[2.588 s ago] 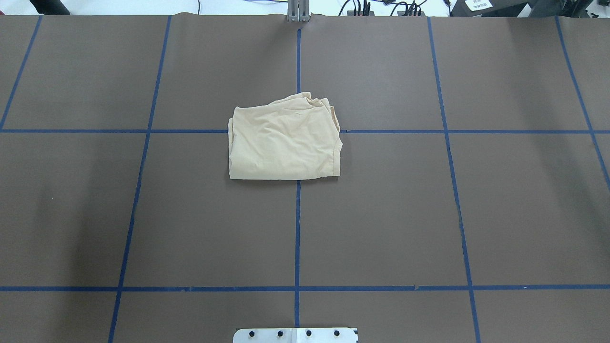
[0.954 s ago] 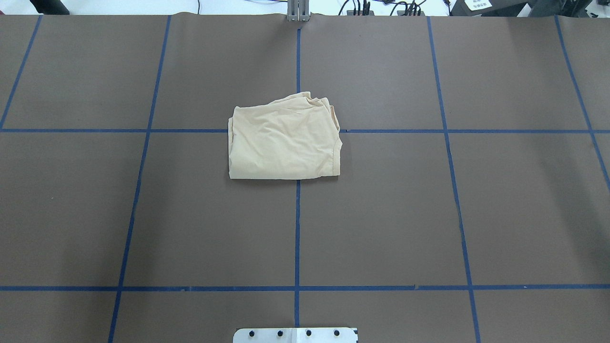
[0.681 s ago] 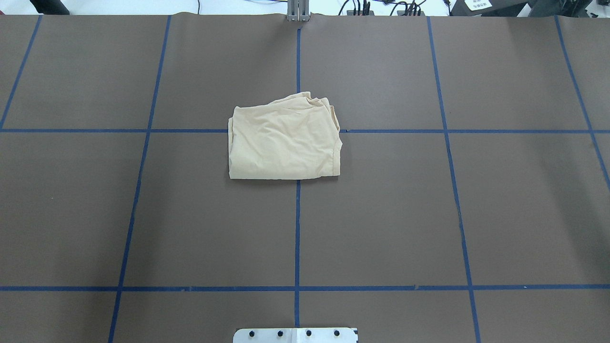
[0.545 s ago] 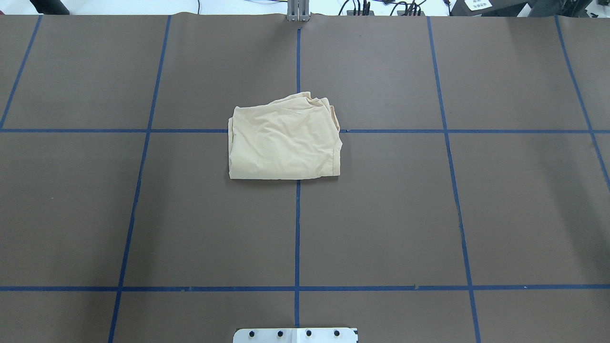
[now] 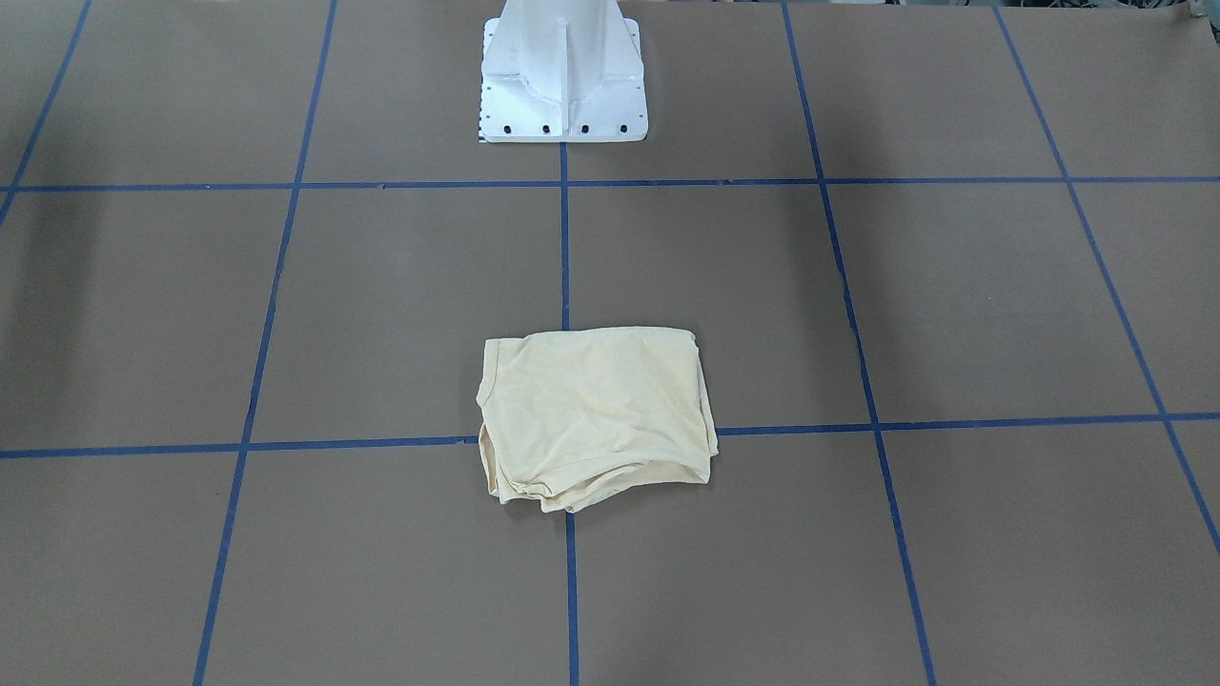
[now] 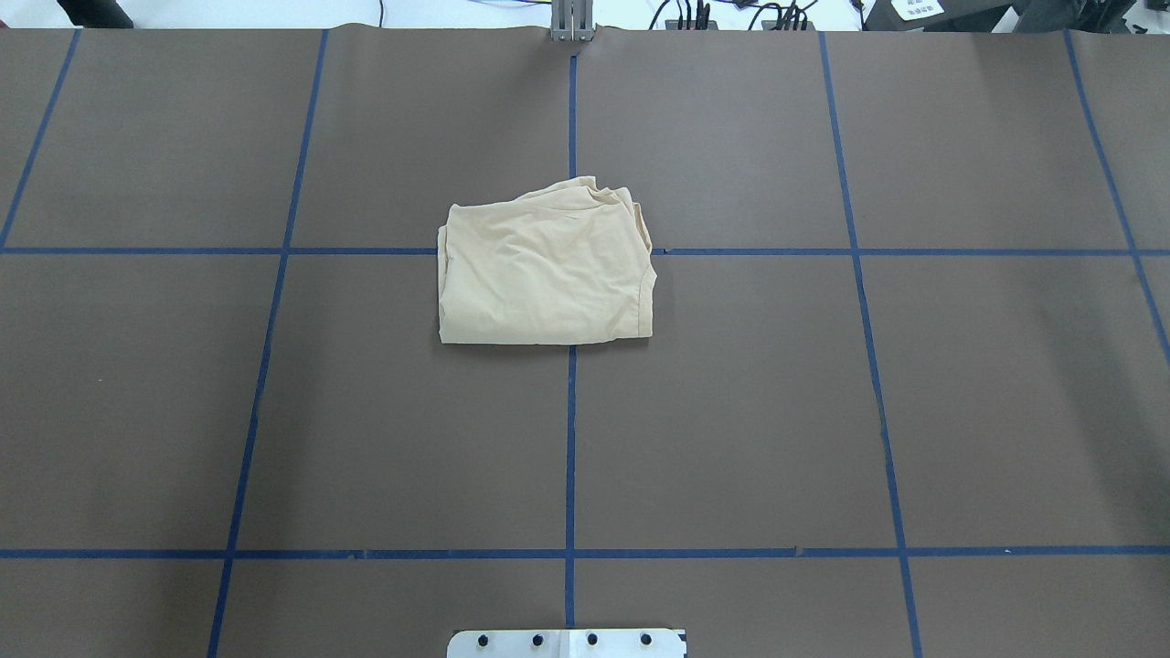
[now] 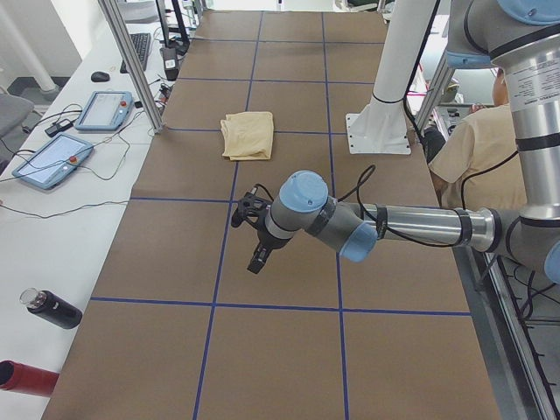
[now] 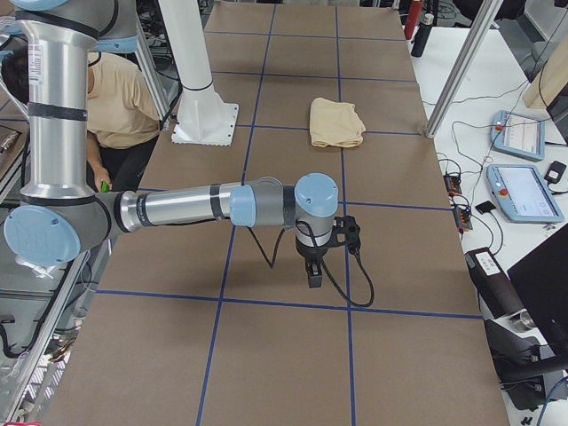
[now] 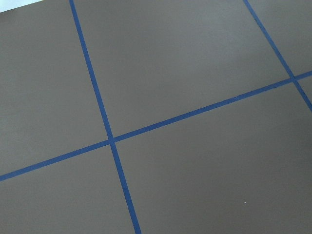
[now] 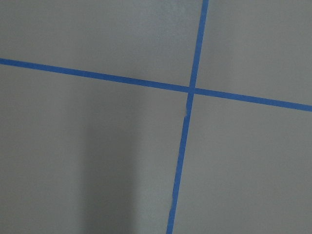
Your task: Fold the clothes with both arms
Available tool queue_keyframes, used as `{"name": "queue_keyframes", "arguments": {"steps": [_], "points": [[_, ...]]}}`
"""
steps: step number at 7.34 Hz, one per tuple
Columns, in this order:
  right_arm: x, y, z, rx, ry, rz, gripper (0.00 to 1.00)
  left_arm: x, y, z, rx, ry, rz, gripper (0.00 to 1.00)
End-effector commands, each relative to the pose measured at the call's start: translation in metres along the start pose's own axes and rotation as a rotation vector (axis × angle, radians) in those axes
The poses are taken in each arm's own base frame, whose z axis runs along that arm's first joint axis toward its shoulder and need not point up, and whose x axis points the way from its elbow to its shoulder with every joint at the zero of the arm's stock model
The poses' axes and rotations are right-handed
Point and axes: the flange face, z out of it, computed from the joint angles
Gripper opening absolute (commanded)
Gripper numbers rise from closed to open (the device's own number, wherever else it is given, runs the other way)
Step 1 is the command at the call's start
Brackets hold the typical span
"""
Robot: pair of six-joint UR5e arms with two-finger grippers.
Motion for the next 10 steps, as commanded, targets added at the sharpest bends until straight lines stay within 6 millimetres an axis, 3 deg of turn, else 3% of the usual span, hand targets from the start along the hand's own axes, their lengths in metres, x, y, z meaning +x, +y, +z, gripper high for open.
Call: {"name": "queue_keyframes", "arguments": {"steps": [1, 10], "points": [[-0.0033, -0.0002, -0.0043, 0.008, 0.010, -0.008, 1.00, 0.0004, -0.0018, -0.0016, 0.005, -0.011, 0.004, 1.00], [-0.0075, 0.0016, -0.0090, 0.017, 0.017, -0.018, 1.00, 0.0031, -0.0024, -0.0044, 0.011, -0.010, 0.011, 1.00]]}}
